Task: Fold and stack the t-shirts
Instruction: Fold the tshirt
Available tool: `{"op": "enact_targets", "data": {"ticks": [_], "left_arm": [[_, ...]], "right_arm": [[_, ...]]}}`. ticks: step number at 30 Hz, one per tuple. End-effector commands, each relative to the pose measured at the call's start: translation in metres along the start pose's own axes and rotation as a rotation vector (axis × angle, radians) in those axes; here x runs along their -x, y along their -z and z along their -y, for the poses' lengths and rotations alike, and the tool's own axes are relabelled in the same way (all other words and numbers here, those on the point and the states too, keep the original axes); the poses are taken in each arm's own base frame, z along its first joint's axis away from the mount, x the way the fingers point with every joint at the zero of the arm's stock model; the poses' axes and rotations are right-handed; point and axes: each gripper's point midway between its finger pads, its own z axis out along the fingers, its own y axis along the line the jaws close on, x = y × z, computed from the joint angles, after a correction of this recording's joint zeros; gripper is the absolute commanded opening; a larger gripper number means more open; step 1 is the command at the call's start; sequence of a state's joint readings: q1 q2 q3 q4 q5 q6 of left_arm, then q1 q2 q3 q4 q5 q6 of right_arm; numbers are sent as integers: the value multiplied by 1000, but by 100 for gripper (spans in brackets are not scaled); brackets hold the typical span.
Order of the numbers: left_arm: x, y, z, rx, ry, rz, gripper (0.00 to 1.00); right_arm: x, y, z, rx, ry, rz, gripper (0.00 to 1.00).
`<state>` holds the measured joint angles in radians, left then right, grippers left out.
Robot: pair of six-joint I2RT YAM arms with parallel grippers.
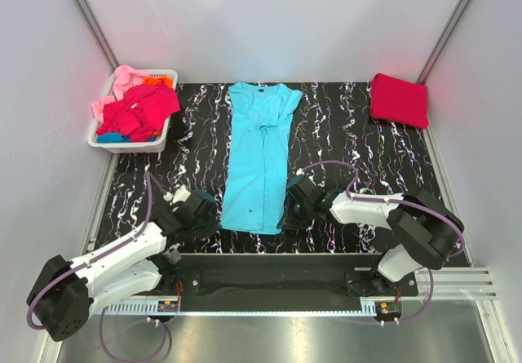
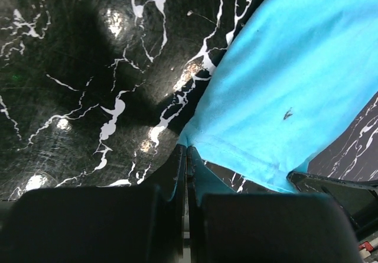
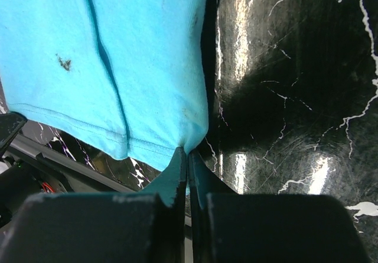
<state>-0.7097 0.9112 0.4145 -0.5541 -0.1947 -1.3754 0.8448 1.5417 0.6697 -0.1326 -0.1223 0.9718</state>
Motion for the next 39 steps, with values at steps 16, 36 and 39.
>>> {"op": "enact_targets", "data": {"ticks": [16, 36, 39], "left_arm": [[2, -1, -23, 70, 63, 33, 0], [-6, 4, 10, -95, -38, -26, 56], [-6, 3, 10, -110, -39, -19, 56]], "right_arm": [[-28, 6, 90, -380, -58, -45, 0], [-26, 39, 42, -182, -22, -21, 49], [-26, 39, 42, -183, -20, -19, 47]]}}
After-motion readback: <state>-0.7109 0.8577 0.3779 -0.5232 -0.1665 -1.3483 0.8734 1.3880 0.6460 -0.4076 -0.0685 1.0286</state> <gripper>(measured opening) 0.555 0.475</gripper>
